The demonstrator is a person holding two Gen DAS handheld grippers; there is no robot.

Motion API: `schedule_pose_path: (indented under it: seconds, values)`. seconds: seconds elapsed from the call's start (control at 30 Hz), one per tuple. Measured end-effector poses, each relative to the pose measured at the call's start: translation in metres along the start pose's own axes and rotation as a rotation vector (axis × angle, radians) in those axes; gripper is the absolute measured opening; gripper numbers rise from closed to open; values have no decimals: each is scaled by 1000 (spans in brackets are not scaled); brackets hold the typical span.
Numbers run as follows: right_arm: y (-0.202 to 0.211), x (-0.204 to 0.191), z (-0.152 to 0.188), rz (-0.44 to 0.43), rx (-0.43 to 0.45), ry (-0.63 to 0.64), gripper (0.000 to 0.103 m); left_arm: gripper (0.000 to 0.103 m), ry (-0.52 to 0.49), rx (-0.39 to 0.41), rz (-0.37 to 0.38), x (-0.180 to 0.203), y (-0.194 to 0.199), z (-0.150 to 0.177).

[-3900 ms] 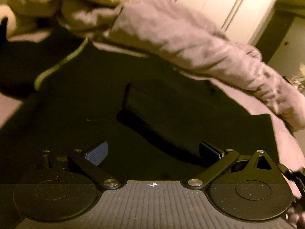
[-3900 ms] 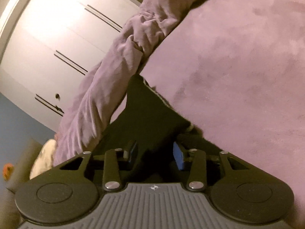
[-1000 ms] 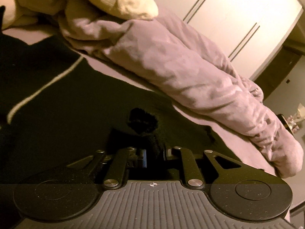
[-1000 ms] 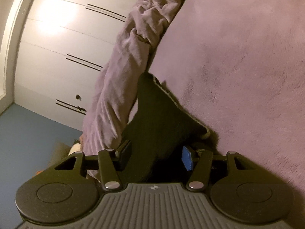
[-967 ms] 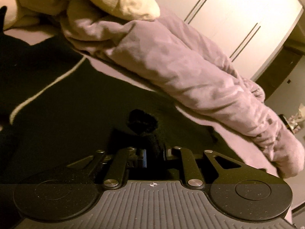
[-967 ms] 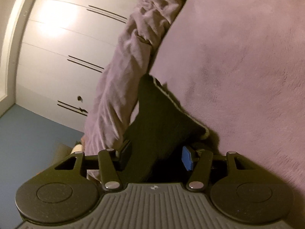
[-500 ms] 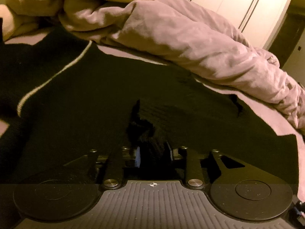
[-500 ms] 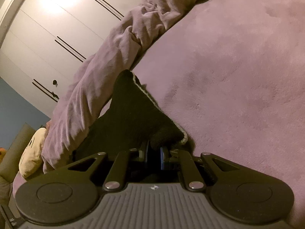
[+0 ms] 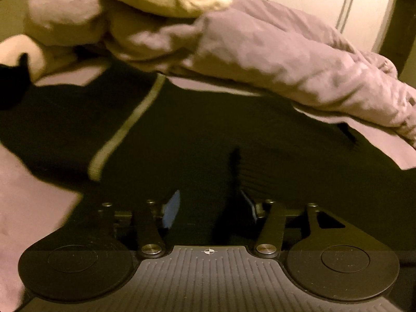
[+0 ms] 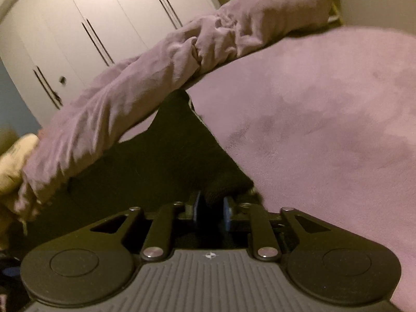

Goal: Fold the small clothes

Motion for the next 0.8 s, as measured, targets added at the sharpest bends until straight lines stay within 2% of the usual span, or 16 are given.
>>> schedule_pose_path:
  seconds: [0.03, 0.1, 0.17, 0.23, 0.3, 0.33, 0.37, 0.47, 0.57, 0.67, 0.8]
  values:
    - [8, -5, 1, 37, 5, 23, 38, 58, 5, 7, -3, -8, 4, -3]
    - [21, -17, 5, 65, 21, 49, 42, 65, 33, 32, -6, -32, 14, -7]
    - [27, -32, 11, 23, 18, 50, 51, 77, 71, 68, -30, -61, 24, -12]
    - [26, -51, 20, -39, 10, 51, 58, 79, 101, 120, -59, -95, 31, -17]
    - [20, -63, 31, -114, 2, 9, 63, 83, 108, 151, -128, -131, 34, -23]
    - [18, -66, 38, -149, 9, -30, 70, 84, 116, 161, -166, -147, 34, -26]
    - [16, -68, 44, -162, 26, -44, 78, 85, 128, 173, -204, -166, 33, -30]
    - [16, -69, 56, -193, 91, -19, 88, 87, 196, 230, -291, -224, 30, -40]
    - [13, -69, 56, -202, 94, -16, 94, 87, 277, 242, -333, -270, 17, -48]
    - [11, -80, 59, -194, 96, 55, 99, 87, 362, 260, -362, -309, 2, -53]
    - [9, -75, 59, -220, 114, 18, 99, 87, 367, 260, -409, -338, -17, -55]
Point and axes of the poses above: each gripper's, at about its wrist camera, not at the fingertips, and y roughly against the way its jaws point, x to its right, z to its underside, the point moved 4 cm from there along -y, roughly the way its jaws point, and after that the axes turned 12 degrees about x, right-handed, at the moved point
